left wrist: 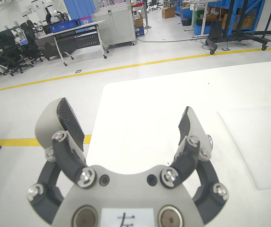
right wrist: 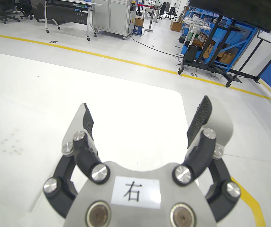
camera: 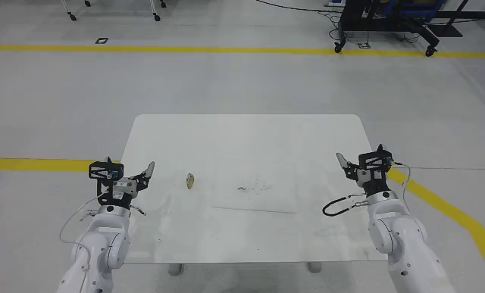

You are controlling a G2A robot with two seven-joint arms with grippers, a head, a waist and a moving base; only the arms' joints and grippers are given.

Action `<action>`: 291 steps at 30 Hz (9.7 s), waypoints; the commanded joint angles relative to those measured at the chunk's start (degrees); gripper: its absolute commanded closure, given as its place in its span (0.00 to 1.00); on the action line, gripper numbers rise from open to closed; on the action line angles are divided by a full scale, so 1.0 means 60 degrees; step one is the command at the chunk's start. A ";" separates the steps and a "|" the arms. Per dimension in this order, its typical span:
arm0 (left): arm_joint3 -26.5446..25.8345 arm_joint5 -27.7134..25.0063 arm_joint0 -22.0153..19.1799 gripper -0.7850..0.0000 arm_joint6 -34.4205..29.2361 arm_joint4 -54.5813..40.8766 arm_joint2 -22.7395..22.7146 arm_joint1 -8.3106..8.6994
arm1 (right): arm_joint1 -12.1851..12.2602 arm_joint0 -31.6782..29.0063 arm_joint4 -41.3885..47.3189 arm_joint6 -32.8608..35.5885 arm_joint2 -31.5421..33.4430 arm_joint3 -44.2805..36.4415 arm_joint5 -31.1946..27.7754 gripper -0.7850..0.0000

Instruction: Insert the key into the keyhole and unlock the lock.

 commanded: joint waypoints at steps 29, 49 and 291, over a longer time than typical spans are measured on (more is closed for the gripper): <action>0.0000 0.0000 0.0000 0.00 0.0000 0.0000 0.0000 0.0000 | -0.0197 0.4430 -0.2177 0.0251 -0.4788 0.3162 -0.7938 0.17; 0.0000 0.0000 0.0000 0.00 0.0000 0.0000 0.0000 0.0000 | -0.1466 0.8238 -0.1593 0.1143 -0.8137 0.7445 -0.8780 0.74; -0.0621 -0.3913 -0.1675 0.00 -0.6944 -0.3769 0.1509 0.1671 | 0.0773 0.5538 1.2448 0.4408 -0.4676 0.5342 -0.9667 1.00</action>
